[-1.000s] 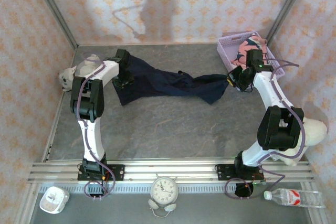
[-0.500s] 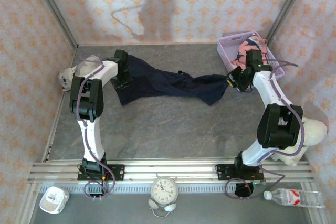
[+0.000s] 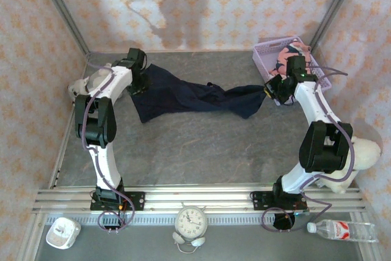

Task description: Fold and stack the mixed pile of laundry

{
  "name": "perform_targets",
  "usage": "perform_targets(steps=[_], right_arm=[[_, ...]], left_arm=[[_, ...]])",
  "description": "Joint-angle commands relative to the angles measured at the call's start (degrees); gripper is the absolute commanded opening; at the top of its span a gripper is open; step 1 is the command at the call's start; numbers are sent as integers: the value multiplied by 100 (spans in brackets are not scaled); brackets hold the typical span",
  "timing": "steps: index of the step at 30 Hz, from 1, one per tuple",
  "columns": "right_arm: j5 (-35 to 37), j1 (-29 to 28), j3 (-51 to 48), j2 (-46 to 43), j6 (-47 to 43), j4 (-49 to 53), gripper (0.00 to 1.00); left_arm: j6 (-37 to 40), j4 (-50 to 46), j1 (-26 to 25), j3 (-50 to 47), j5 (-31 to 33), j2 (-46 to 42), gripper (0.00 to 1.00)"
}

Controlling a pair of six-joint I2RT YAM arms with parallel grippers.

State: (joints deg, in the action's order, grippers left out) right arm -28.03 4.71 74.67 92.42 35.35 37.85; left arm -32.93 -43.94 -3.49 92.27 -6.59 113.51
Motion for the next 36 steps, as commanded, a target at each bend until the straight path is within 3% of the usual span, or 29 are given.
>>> perform_targets(steps=[1,5,16,28,32,36], right_arm=[[108,30,-129,-165,-2,-25,0],[109,28,-146,-175,-19,27,0],[145,30,-135,-181,-17,168,0],[175,30,-173,-174,-23,171,0],[155,26,-146,-156,-44,171,0],[204,30,-147,-151,-71,179,0]], left_arm=[[28,108,123,-390,32,178,23],[-5,287,197,-552,58,354,34],[-126,475,261,-268,10,820,33],[-117,266,261,-29,-112,985,14],[-76,107,265,39,-59,930,0],[20,-78,261,174,6,812,0]])
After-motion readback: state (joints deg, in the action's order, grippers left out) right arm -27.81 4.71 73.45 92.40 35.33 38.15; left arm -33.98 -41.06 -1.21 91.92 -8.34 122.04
